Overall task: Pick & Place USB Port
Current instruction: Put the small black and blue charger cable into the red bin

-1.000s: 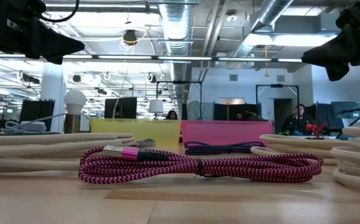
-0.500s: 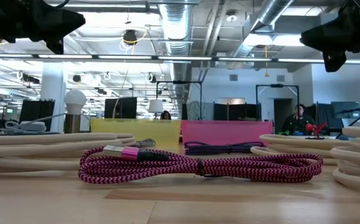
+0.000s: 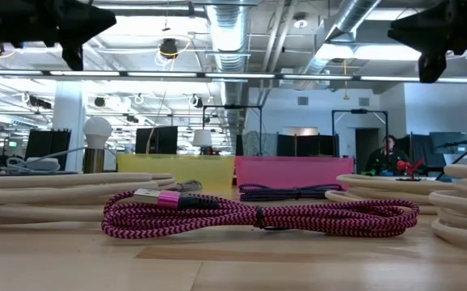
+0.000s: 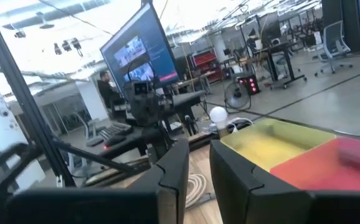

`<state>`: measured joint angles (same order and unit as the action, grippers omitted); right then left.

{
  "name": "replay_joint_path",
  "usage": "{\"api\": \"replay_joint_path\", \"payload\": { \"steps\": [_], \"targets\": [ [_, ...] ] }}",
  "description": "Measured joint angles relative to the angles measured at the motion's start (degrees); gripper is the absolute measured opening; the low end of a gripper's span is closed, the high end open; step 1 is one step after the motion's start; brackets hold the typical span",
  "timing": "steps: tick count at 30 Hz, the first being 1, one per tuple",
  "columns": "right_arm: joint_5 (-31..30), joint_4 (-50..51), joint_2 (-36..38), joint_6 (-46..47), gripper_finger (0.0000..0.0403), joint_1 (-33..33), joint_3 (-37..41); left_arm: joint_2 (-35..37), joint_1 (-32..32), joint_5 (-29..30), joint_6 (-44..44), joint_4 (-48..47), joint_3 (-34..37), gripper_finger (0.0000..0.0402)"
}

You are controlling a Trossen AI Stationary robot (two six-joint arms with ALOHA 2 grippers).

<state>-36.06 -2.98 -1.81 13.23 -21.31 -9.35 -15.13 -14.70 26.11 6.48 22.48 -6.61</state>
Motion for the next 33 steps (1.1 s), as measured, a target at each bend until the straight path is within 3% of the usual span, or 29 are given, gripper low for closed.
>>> {"api": "replay_joint_path", "payload": {
  "steps": [11,18,27,33],
  "targets": [
    [-2.66,4.36,-13.99,0.36,0.0059,0.38,-8.17,-18.37,0.02,3.95,-4.92,-0.54,-11.15,0.0010],
    [-2.75,6.17,-24.68,-0.82,0.0059,2.39,-16.41,-26.22,0.02,4.22,-5.13,-0.61,-16.06,0.0008],
    [-1.43,17.59,-42.95,-9.31,0.0059,5.75,-30.15,-27.79,0.02,4.34,-11.05,-0.60,-19.00,0.0010],
    [-1.44,12.15,-52.08,-10.32,0.0059,7.83,-36.01,-26.06,0.02,4.34,-10.63,-0.44,-19.00,0.0010]
  ]
}}
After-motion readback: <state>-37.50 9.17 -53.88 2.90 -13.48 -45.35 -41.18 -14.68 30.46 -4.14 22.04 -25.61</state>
